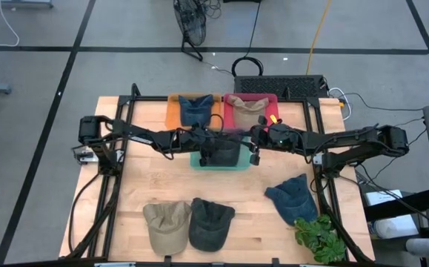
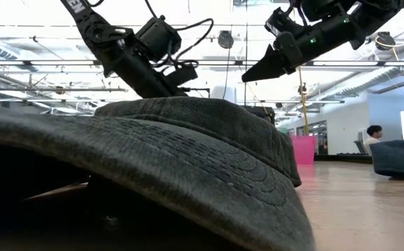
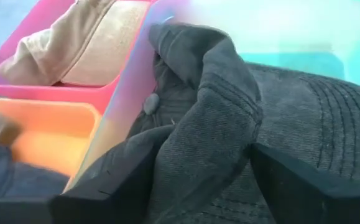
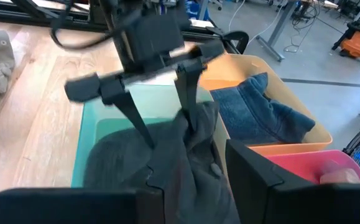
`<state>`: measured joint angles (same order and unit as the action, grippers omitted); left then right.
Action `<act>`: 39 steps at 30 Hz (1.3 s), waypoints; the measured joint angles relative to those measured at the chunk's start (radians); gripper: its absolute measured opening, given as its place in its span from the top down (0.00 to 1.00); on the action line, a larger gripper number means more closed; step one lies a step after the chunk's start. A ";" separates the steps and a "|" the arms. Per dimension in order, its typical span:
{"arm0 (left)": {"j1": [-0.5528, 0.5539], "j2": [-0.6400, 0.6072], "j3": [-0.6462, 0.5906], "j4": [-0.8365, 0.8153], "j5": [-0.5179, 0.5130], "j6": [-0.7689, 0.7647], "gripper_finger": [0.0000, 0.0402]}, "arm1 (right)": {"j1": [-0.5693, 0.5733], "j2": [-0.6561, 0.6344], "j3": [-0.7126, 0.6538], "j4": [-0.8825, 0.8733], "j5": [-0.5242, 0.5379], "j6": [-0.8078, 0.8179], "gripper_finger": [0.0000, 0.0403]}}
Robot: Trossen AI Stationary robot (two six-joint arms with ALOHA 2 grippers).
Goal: Pick & Place hat
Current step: Put the top black cap into the blue bin
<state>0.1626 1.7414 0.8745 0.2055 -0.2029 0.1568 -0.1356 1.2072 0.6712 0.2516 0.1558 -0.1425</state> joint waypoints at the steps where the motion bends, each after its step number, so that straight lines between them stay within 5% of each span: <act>1: -0.003 -0.016 -0.001 -0.013 -0.004 0.001 0.33 | 0.000 0.000 0.000 -0.001 0.000 0.000 0.74; 8: -0.012 -0.100 -0.001 -0.061 -0.008 -0.016 0.33 | 0.000 0.000 0.000 0.010 0.000 -0.002 0.75; 31: -0.006 -0.041 0.003 -0.100 -0.088 -0.050 0.33 | 0.000 0.000 0.000 0.012 0.002 0.011 0.75; 39: -0.006 -0.107 0.002 -0.119 -0.101 -0.034 0.33 | 0.000 0.000 0.000 0.008 0.002 0.010 0.75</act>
<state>0.1570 1.6346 0.8764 0.0862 -0.3042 0.1230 -0.1356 1.2072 0.6712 0.2594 0.1574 -0.1326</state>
